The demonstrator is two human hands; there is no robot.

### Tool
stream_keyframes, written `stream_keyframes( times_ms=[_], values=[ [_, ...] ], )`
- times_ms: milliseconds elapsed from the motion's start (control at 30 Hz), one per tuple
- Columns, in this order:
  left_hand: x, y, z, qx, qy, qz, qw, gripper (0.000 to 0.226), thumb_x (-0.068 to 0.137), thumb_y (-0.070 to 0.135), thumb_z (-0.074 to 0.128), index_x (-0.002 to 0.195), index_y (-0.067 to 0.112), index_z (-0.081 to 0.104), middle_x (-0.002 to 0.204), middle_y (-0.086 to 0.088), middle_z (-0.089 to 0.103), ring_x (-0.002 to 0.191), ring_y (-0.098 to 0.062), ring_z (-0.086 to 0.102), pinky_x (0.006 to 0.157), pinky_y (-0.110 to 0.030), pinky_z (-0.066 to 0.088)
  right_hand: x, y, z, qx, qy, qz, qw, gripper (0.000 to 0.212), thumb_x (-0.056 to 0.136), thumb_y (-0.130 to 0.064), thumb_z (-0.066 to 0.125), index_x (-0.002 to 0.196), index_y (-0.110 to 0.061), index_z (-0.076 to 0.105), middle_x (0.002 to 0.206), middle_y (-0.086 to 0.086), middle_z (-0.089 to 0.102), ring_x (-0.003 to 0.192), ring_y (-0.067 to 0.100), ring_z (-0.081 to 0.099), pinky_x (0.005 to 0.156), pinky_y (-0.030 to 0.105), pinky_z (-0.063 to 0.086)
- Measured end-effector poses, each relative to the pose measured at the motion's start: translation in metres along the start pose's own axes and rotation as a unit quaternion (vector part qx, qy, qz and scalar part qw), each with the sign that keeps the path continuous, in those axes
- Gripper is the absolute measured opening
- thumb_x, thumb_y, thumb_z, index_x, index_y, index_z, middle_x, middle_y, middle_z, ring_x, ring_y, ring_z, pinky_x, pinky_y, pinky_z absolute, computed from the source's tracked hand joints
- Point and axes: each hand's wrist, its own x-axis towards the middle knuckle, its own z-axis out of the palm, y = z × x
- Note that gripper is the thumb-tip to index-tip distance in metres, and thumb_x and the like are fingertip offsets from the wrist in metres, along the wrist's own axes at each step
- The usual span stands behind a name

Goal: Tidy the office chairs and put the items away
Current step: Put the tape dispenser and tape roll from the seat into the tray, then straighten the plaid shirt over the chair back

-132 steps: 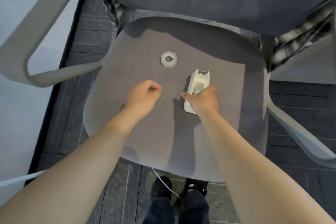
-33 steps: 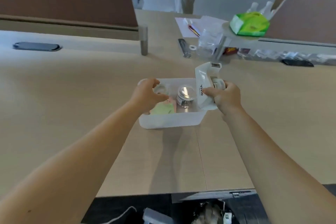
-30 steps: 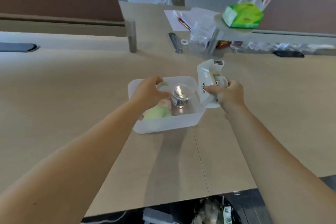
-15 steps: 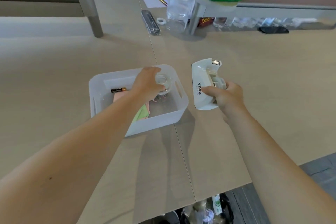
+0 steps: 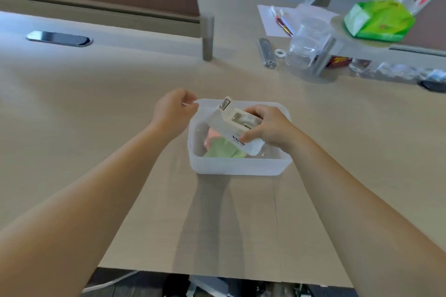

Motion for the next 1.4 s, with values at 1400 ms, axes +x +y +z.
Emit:
stream_keyframes(
  times_ms=[1400],
  values=[
    [-0.352,-0.073,-0.271,0.023,0.359,-0.169,0.918,0.024,0.09,0.016,0.05,0.109,0.005,0.059,0.097,-0.002,0.055,0.091,-0.014,0.05,0.077,-0.026,0.038,-0.211,-0.209,0.265,0.12,-0.27,-0.235,0.926,0.02,0.086,-0.007,0.054,0.069,-0.018,0.052,0.069,0.001,0.053,0.061,0.012,0.049,0.057,0.022,0.04]
  ],
)
